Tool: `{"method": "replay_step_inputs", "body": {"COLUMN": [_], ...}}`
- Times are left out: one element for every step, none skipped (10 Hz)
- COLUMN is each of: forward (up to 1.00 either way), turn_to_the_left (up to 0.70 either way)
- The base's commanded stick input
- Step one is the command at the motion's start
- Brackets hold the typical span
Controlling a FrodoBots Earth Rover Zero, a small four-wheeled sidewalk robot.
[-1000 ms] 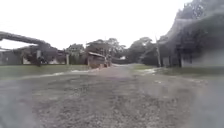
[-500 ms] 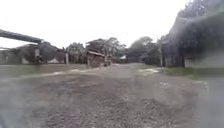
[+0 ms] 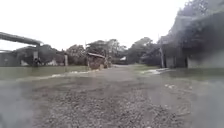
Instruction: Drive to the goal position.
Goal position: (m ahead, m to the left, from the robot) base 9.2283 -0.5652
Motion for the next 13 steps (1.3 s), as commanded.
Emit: {"method": "replay_step_inputs", "body": {"forward": [0.7,0.7,0.7,0.7,0.7,0.7,0.7,0.7,0.7,0.7,0.7,0.7,0.7], "turn_to_the_left": [0.0,0.0,0.0,0.0,0.0,0.0,0.0,0.0,0.0,0.0,0.0,-0.15,-0.21]}}
